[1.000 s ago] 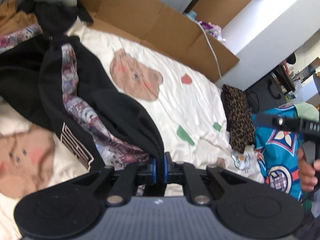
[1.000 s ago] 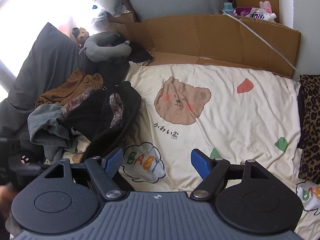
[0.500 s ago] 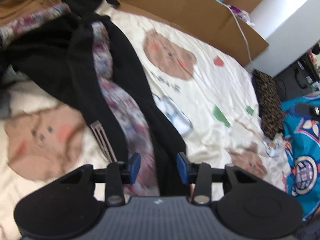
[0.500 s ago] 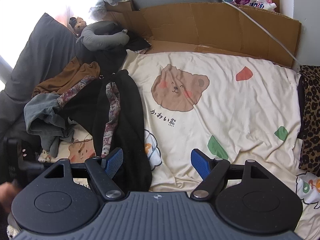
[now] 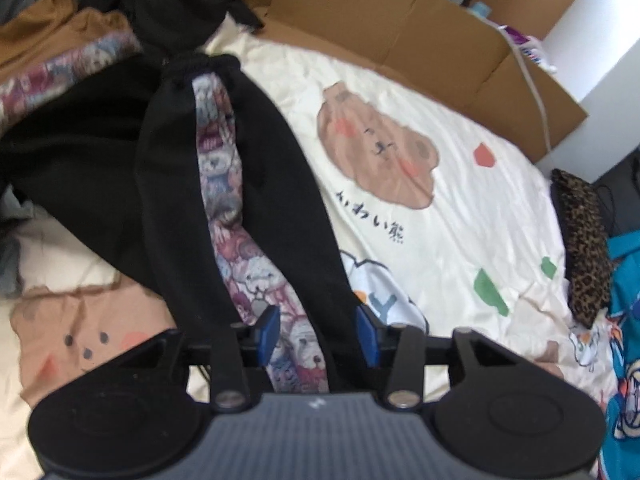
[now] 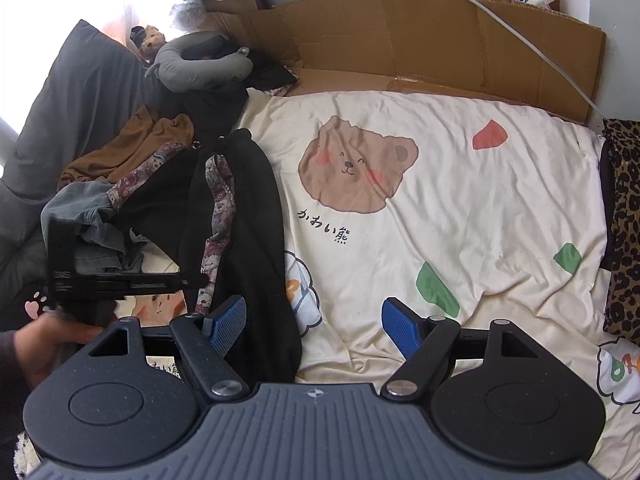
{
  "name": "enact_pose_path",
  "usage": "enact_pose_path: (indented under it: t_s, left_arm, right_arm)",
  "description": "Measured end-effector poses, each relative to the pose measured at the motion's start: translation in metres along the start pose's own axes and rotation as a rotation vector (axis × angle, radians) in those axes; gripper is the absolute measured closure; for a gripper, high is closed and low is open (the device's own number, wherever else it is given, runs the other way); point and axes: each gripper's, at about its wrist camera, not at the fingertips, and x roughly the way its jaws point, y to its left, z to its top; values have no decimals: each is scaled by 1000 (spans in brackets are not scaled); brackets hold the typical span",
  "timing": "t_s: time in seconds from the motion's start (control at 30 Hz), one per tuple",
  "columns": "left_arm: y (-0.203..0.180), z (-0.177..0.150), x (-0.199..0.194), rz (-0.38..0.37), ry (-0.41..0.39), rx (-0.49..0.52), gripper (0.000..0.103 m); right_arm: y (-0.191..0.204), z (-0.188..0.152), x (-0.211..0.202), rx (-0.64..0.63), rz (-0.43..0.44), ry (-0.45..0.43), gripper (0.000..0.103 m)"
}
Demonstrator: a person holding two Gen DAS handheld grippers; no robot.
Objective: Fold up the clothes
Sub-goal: 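Lift the black hoodie with the left gripper and pull it onto the duvet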
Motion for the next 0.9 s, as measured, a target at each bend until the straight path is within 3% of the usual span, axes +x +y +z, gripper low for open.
enact_pose_path:
  t_s: [0.13,0.23,0.43,0.73,0.9]
  left_arm:
    - [-3,-7,18,34,2,-4,62]
    - [-4,-11,29,77,8,-11,74]
    - [-4,-17,34,121,-8,3,74]
    - [-28,-19,15,169,-94,145,74]
    - [-30,-20,23,157,-73,118,74]
  right_arm:
    - [-2,0,0,10,4,1,24]
    - [-3,-1,4,12,-2,11,24]
    - [-1,-1,8,5,-2,23,24]
    - [1,1,13,1,-2,25,24]
    - [4,2,13,0,-6,23,24]
